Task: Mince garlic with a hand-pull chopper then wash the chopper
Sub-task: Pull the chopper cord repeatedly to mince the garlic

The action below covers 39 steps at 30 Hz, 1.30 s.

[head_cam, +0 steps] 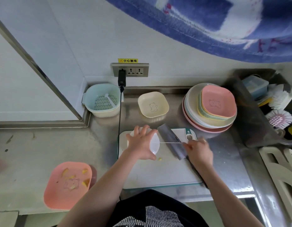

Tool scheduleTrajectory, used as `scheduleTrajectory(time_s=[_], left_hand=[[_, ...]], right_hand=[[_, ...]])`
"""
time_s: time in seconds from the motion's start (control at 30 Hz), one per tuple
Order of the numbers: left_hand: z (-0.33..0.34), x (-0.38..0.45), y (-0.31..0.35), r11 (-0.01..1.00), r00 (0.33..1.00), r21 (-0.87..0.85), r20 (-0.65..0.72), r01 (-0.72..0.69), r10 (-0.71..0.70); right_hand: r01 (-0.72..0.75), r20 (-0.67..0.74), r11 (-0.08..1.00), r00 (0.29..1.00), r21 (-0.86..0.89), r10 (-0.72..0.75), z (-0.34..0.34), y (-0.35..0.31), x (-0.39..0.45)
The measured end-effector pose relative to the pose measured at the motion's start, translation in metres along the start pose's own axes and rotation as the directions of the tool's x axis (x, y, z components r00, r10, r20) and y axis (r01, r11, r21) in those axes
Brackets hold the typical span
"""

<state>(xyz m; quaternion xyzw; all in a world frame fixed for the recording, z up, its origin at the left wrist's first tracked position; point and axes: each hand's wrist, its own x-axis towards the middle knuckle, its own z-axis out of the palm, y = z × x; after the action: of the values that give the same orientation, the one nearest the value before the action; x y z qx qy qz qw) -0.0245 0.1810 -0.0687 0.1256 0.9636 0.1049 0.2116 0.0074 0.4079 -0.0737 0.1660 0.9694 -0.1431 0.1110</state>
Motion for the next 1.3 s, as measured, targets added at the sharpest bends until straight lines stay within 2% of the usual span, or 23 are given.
scheduleTrajectory(time_s=[0.07,0.1,0.13,0.23,0.27,0.33,0.43,0.5,0.57,0.63,0.67,0.73,0.8,0.87,0.9,0.97,1.03,1.1,1.13,1.2,1.27,1.3], left_hand=[[0.000,0.000,0.001,1.000,1.000,0.005,0.005,0.004,-0.004],[0.000,0.000,0.001,1.000,1.000,0.011,0.004,0.003,-0.003],[0.000,0.000,0.001,1.000,1.000,0.016,0.003,0.002,-0.002],[0.000,0.001,0.001,1.000,1.000,0.013,0.005,0.009,-0.009],[-0.001,0.001,0.001,1.000,1.000,0.005,0.006,0.018,-0.018],[-0.001,0.000,0.000,0.999,0.999,-0.005,-0.001,0.033,-0.033],[0.000,0.000,-0.002,1.000,1.000,-0.002,-0.020,0.020,-0.020],[0.000,0.000,-0.002,1.000,1.000,-0.005,-0.025,0.018,-0.018],[-0.001,0.000,0.000,1.000,1.000,-0.004,-0.018,0.019,-0.019],[-0.001,0.000,0.001,1.000,1.000,0.006,-0.015,0.023,-0.022],[-0.001,0.000,0.001,1.000,1.000,0.010,-0.019,0.024,-0.024],[-0.002,0.000,0.001,1.000,1.000,0.011,-0.019,0.021,-0.021],[-0.002,-0.001,0.000,1.000,1.000,0.009,-0.012,0.024,-0.024],[-0.003,-0.002,0.000,1.000,1.000,0.001,-0.012,0.028,-0.028],[-0.003,-0.002,0.001,1.000,1.000,-0.004,-0.015,0.024,-0.024],[-0.002,-0.002,0.002,1.000,1.000,-0.009,-0.021,0.012,-0.012],[-0.002,-0.001,0.003,1.000,1.000,-0.017,-0.019,0.015,-0.016],[-0.002,-0.001,0.003,1.000,1.000,-0.007,-0.015,0.019,-0.019],[-0.001,-0.001,0.003,1.000,1.000,0.001,-0.014,0.019,-0.019],[-0.001,0.000,0.004,1.000,1.000,0.010,-0.016,0.021,-0.021],[-0.002,0.000,0.004,1.000,1.000,0.016,-0.014,0.019,-0.019],[-0.001,0.000,0.003,1.000,1.000,0.015,-0.013,0.020,-0.020]], right_hand=[[-0.177,-0.029,0.984,0.984,0.012,0.177,0.000,0.019,-0.003],[-0.206,-0.026,0.978,0.978,0.005,0.206,0.003,0.018,-0.006],[-0.172,0.007,0.985,0.985,-0.009,0.172,0.005,0.008,-0.009],[0.147,0.148,0.989,0.978,0.025,-0.149,0.012,-0.051,-0.022],[0.205,0.165,0.978,0.964,0.044,-0.210,0.010,-0.067,-0.024],[0.227,0.137,0.973,0.963,0.052,-0.232,0.007,-0.077,-0.018],[0.090,0.115,0.995,0.989,0.048,-0.095,0.001,-0.048,-0.010],[-0.081,0.047,0.995,0.996,0.056,0.078,0.002,-0.013,-0.008],[-0.244,-0.015,0.967,0.969,0.076,0.246,0.000,0.013,-0.006],[-0.271,-0.012,0.960,0.962,0.075,0.273,-0.003,0.012,-0.002],[-0.221,0.016,0.973,0.975,0.065,0.221,-0.004,0.000,-0.002],[-0.024,0.114,0.999,0.993,0.045,0.018,-0.004,-0.037,-0.006],[0.136,0.175,0.990,0.975,0.030,-0.139,-0.004,-0.073,-0.016],[0.179,0.148,0.984,0.973,0.005,-0.178,-0.003,-0.078,-0.014],[0.145,0.130,0.989,0.981,-0.010,-0.142,-0.002,-0.070,-0.012],[-0.021,0.075,1.000,0.997,-0.008,0.022,-0.002,-0.035,-0.006],[-0.209,0.028,0.978,0.978,0.012,0.208,-0.005,0.003,-0.003],[-0.281,0.021,0.960,0.959,-0.007,0.281,-0.007,0.016,-0.005],[-0.255,0.018,0.967,0.967,-0.015,0.255,-0.008,0.009,-0.006],[-0.074,0.063,0.997,0.995,-0.017,0.075,-0.007,-0.023,-0.012],[0.135,0.137,0.991,0.981,0.007,-0.135,-0.003,-0.062,-0.022],[0.190,0.148,0.982,0.971,0.005,-0.189,-0.001,-0.075,-0.026]])
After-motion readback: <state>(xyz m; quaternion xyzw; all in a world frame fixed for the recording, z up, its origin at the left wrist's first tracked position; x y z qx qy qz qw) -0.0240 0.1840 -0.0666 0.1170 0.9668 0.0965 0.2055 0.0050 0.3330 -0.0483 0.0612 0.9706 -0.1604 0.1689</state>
